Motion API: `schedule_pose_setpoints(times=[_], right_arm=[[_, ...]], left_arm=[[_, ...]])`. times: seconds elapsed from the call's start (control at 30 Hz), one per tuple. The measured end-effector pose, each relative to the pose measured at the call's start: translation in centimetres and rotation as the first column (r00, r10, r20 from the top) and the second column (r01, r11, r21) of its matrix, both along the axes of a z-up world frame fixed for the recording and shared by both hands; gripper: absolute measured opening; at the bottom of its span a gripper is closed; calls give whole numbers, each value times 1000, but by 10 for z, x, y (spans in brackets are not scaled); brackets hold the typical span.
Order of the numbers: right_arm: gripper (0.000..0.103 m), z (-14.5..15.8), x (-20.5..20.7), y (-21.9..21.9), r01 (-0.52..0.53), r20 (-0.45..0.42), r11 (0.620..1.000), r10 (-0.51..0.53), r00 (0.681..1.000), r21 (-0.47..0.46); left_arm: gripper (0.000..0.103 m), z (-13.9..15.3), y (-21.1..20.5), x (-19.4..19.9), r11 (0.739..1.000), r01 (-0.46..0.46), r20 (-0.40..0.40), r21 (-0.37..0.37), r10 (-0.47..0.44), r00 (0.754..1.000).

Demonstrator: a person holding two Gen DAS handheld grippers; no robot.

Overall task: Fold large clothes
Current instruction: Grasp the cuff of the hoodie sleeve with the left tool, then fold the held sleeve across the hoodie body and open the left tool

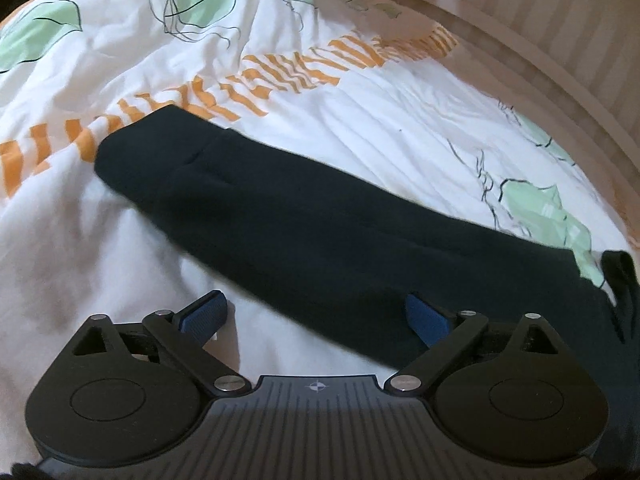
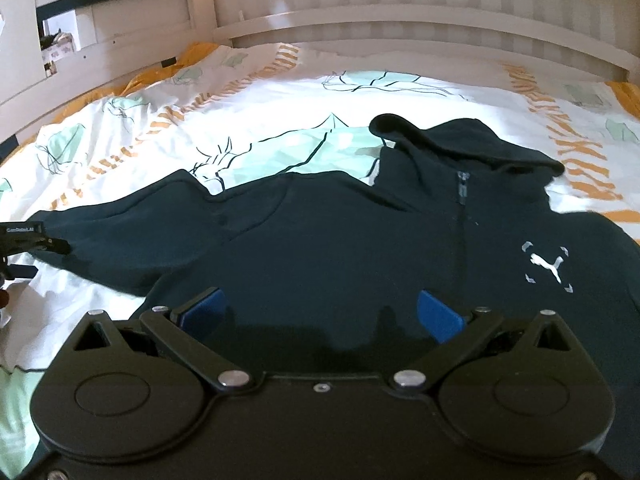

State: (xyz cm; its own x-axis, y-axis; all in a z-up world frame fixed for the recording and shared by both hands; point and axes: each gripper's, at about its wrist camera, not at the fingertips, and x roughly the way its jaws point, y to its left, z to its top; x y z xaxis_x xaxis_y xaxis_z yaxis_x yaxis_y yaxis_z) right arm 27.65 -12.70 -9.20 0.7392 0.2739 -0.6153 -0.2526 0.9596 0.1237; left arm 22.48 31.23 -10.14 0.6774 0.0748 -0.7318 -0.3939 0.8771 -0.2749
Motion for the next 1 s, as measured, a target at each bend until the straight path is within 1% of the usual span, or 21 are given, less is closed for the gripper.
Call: schedule_pose_setpoints(times=[0.1, 0.13, 0.17, 0.23, 0.3, 0.33, 0.37, 0.43, 0.53, 0.67, 0.77, 0.8, 0.83, 0.9, 1.0], right_arm=[[102, -2, 14, 13, -14, 8, 1000, 14, 1000, -28], [102, -3, 18, 18, -18, 10, 999, 19, 1000, -31], [102, -4, 22, 21, -22, 12, 999, 23, 1000, -33], [102, -5, 31, 30, -26, 14, 999, 27, 1000, -39], [102, -7, 38, 39, -29, 18, 999, 30, 999, -43], [102, -9, 41, 43, -30, 19, 998, 31, 999, -46], [102, -10, 44, 47, -30, 20, 998, 31, 999, -50], [102, -15, 48, 55, -31, 18, 998, 32, 999, -59], [102, -23, 52, 66, -26, 6, 996, 27, 1000, -80], [102, -34, 56, 79, -21, -7, 993, 20, 1000, -119], [101, -44, 61, 89, -29, -43, 984, 22, 999, -178], [102, -45, 63, 90, -33, -43, 982, 25, 999, -184], [102, -45, 64, 89, -36, -49, 982, 27, 998, -183], [101, -42, 67, 86, -40, -66, 985, 30, 997, -168], [99, -29, 59, 71, -27, -47, 993, 21, 999, -114]], left_arm=[[96, 0, 7, 3, 999, -17, 30, -37, 18, 999], [91, 0, 11, 3, 998, -28, 46, -54, 30, 998], [90, 0, 13, 3, 997, -41, 57, -67, 45, 997], [75, 0, 20, 2, 993, -73, 66, -93, 79, 995], [67, 0, 28, 1, 989, -91, 77, -121, 101, 992], [60, 0, 31, 1, 987, -93, 86, -134, 105, 991], [55, 1, 35, 1, 985, -95, 94, -143, 109, 990], [32, 2, 40, 1, 984, -106, 102, -146, 121, 987], [20, 3, 45, 2, 981, -111, 125, -160, 132, 983], [16, 10, 42, 3, 986, -103, 149, -128, 121, 981], [14, 20, 37, 2, 990, -92, 194, -111, 112, 975], [12, 24, 35, 1, 990, -89, 208, -106, 109, 972], [9, 30, 32, 1, 992, -84, 222, -99, 105, 969], [9, 46, 23, 0, 996, -63, 258, -68, 78, 963], [9, 76, 3, -2, 1000, 1, 320, 4, -3, 947]])
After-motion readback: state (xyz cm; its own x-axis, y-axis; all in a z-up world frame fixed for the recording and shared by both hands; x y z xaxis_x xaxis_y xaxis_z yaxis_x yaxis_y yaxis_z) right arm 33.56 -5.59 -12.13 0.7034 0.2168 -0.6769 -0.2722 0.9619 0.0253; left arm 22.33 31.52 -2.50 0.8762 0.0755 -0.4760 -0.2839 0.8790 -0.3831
